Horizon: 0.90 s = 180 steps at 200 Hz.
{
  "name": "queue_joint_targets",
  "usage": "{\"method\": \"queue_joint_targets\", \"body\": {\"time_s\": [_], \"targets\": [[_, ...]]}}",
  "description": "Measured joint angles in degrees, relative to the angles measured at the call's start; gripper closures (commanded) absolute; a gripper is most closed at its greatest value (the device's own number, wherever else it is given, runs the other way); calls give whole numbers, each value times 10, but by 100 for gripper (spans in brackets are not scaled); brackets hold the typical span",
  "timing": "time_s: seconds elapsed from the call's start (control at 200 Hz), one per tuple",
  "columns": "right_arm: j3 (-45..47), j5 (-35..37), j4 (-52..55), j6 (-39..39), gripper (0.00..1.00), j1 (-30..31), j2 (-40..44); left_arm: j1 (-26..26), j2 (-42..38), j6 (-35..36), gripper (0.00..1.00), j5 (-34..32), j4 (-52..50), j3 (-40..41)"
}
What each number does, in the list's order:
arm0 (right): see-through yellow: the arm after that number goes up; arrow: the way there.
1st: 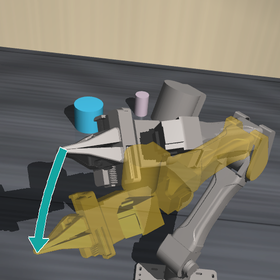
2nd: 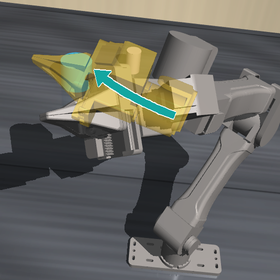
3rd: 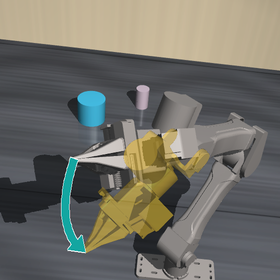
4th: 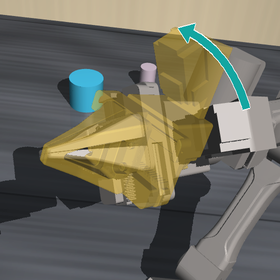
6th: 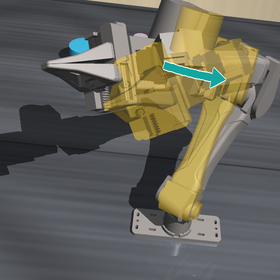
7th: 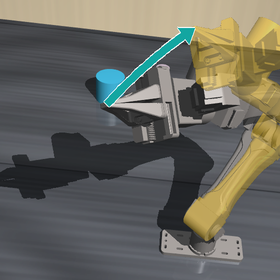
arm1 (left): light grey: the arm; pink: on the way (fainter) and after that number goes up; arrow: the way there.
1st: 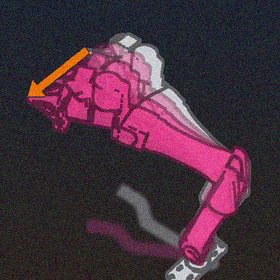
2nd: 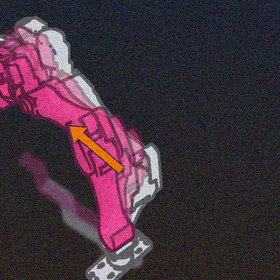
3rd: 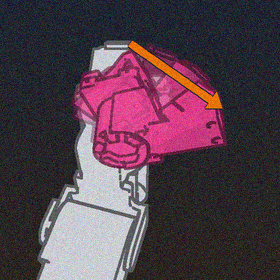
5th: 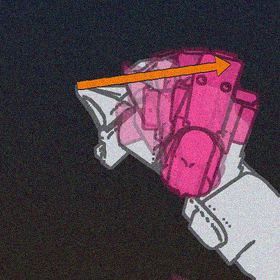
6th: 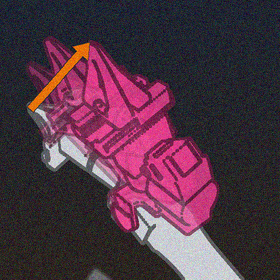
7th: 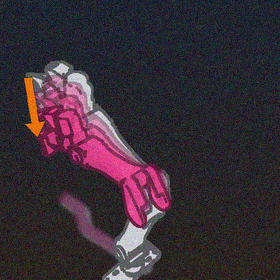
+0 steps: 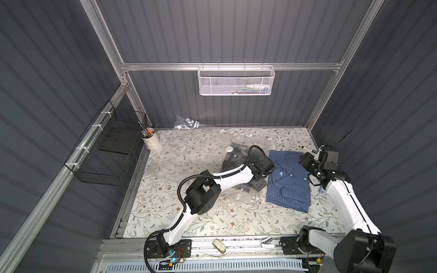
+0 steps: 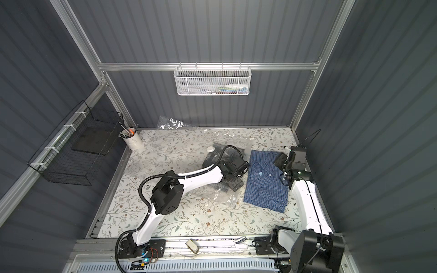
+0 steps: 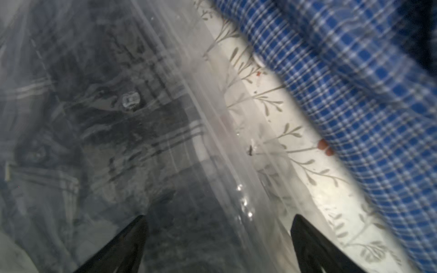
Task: Take the shirt out of the vacuum bag
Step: Open the vacuum bag at the center of the board.
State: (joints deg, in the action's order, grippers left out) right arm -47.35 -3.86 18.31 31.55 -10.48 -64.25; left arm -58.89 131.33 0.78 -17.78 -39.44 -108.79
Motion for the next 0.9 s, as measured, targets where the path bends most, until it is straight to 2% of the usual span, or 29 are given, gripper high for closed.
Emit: {"method": "queue_joint_targets", "body": {"time_s": [0.305, 0.41, 0.6, 0.645, 0.675, 0.9], "targets": [[23, -28, -9, -2, 37, 3, -9, 0, 6, -11, 39, -82, -4, -27], [23, -56, -13, -9, 36, 14, -27, 0, 6, -18, 54, -93, -6, -27], [30, -113, -54, 0, 36, 49, -73, 0, 2, -27, 91, -96, -11, -28], [32, -129, -66, 5, 36, 57, -89, 0, -1, -32, 98, -97, -12, -28], [33, -141, -78, 11, 36, 62, -102, 0, -3, -33, 100, -97, -13, -28], [42, -198, -154, 50, 36, 95, -189, 0, -31, -32, 100, -104, -14, -29]]}}
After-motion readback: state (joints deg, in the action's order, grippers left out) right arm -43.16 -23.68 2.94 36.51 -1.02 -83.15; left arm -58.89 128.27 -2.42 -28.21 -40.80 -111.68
